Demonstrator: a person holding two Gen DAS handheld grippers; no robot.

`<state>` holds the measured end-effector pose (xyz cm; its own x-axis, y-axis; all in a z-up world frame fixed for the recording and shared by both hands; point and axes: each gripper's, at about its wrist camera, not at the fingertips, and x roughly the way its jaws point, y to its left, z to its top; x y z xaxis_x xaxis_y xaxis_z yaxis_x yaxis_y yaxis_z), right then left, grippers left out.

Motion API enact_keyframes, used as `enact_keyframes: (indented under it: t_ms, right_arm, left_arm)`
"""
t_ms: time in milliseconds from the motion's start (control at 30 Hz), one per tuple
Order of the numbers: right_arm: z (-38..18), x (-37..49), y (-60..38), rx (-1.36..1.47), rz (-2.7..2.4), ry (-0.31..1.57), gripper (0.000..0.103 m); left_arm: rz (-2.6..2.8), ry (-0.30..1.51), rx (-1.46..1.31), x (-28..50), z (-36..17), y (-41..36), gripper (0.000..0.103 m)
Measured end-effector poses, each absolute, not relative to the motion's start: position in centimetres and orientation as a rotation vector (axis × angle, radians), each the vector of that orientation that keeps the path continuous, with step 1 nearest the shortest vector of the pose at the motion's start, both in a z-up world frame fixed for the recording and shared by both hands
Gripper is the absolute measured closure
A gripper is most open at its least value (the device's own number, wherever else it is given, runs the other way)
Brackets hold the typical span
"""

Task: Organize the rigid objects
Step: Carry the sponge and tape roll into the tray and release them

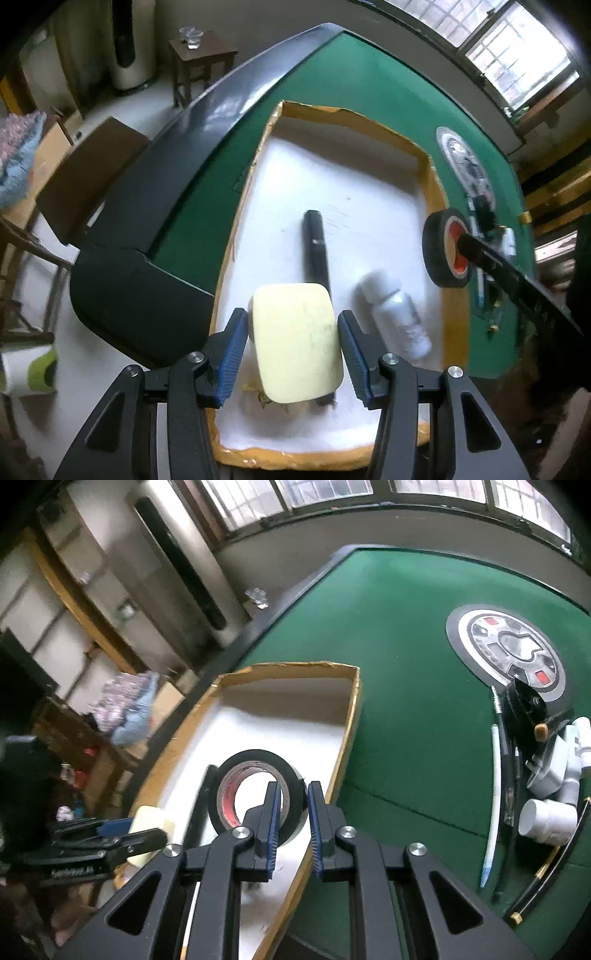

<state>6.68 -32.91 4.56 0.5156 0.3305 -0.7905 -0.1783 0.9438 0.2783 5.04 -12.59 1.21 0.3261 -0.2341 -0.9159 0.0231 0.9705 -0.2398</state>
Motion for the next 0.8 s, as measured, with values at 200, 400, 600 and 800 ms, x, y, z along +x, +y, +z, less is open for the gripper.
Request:
enact_keyframes:
  t_ms: [200,400,600,800]
  right_arm:
    - [3.1,8.6,-30.4,0.064,0.258,1.028,0.089]
    - [2.2,9.1,-28.3,-0.062,0.207,1.025,0.089]
    - [1.2,9.3,-27.5,-0.105,0.223,1.033,0.088]
    - [2.5,8.7,-29.2,0.014,0.291,1.005,0.083]
  left_arm:
    - [-0.103,1.204,-0.015,5.3,0.8,-14.6,0.05]
    - [-0.091,1.192,0.017,5.3,0.2,-14.6,0.049]
    - [-0.134,1.2,-0.025,5.3,0.2,-14.5,0.042]
    - [-0.128,1.176,-0.089,4.7,1.2,-14.4,0.04]
